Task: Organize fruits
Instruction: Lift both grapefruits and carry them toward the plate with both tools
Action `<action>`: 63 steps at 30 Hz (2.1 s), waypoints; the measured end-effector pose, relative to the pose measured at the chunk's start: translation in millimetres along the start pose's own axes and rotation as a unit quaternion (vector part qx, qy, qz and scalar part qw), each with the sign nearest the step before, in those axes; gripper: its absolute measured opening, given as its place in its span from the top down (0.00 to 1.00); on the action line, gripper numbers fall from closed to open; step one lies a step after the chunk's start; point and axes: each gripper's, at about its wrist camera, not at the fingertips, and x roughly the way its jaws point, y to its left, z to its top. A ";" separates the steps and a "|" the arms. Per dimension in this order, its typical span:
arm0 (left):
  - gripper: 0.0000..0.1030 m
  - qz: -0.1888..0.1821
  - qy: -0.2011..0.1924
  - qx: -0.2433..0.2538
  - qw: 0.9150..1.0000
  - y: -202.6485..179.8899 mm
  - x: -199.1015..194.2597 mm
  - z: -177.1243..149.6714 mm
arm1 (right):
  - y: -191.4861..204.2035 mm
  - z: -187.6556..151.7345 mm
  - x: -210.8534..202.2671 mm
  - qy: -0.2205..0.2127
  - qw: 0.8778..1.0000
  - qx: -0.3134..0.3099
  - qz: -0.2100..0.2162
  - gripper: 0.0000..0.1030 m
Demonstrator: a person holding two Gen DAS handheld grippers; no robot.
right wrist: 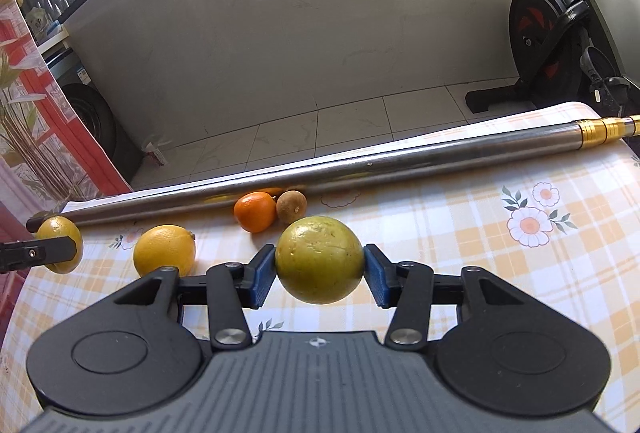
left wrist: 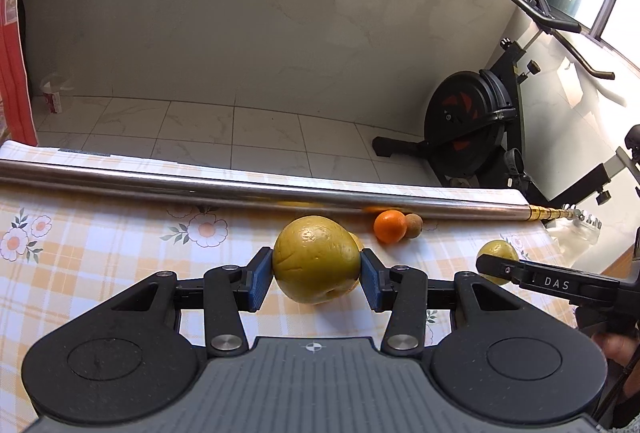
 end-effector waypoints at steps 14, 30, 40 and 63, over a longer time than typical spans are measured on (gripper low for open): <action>0.53 0.000 -0.011 0.007 1.000 8.7 -87.0 -23.5 | 35.0 -37.8 -80.7 -0.008 1.000 -0.001 0.002 0.52; 0.53 -0.010 -0.023 0.016 1.000 6.6 -140.0 -60.2 | 63.1 -77.9 -122.5 0.004 1.000 -0.002 0.029 0.51; 0.52 -0.010 -0.019 0.017 1.000 5.6 -143.4 -73.0 | 61.8 -91.6 -127.6 0.013 1.000 0.002 0.028 0.51; 0.53 -0.022 0.032 0.038 0.998 -4.0 -120.3 -101.2 | 63.3 -115.8 -120.0 0.045 0.999 -0.011 0.029 0.52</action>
